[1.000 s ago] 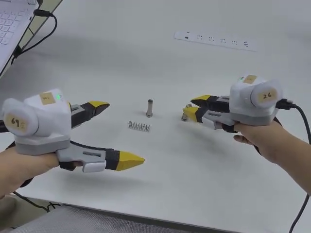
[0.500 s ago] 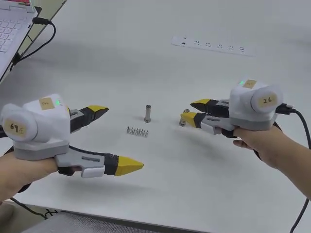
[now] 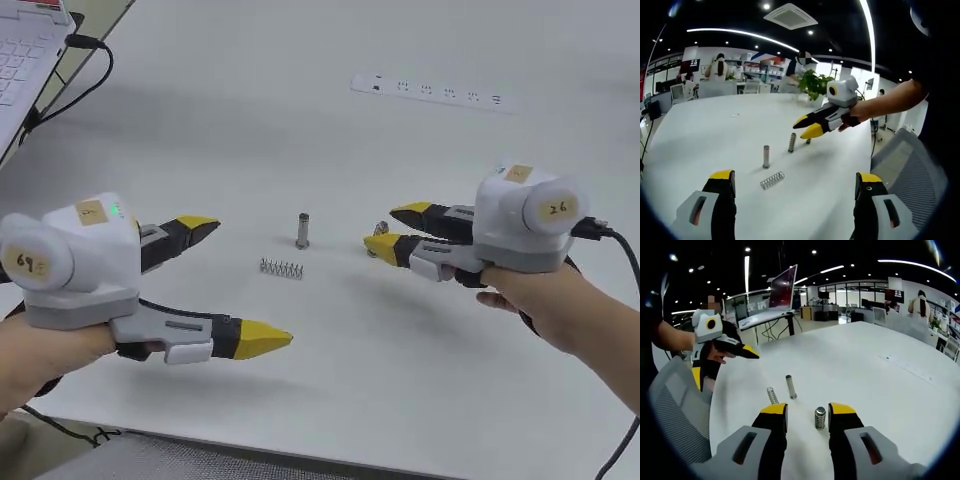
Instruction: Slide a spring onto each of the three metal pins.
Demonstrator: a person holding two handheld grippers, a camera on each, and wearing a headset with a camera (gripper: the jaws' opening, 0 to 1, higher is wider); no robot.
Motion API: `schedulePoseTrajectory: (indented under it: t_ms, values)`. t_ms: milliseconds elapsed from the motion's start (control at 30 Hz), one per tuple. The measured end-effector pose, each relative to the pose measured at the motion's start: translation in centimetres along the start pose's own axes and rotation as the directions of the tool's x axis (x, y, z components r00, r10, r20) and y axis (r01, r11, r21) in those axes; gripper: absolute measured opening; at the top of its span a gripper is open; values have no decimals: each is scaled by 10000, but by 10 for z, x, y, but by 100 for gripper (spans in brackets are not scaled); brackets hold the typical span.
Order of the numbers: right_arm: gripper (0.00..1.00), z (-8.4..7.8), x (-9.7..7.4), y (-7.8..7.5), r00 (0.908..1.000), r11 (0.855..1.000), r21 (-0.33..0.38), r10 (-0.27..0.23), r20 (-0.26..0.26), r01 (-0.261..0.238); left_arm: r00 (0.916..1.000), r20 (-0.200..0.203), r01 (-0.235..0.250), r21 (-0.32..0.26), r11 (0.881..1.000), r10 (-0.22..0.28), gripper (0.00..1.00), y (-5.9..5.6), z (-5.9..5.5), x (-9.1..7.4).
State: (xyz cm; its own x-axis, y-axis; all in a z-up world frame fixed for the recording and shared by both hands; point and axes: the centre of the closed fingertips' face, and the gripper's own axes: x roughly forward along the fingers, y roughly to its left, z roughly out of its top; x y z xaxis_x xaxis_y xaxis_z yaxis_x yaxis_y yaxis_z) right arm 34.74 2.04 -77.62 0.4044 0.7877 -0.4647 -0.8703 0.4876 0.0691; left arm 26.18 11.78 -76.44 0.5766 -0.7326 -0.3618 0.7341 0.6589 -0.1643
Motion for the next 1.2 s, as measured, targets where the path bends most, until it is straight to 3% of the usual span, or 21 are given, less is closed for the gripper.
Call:
schedulePoseTrajectory:
  t_ms: [600,1200]
  values:
    - [33,8,-16,19,9977,9991,175,367,563,-377,9999,98,-52,-93,9999,53,97,1,1,0]
    - [31,-10,-16,36,9960,9964,185,822,362,-829,9999,73,-88,-160,9998,90,97,1,-1,-2]
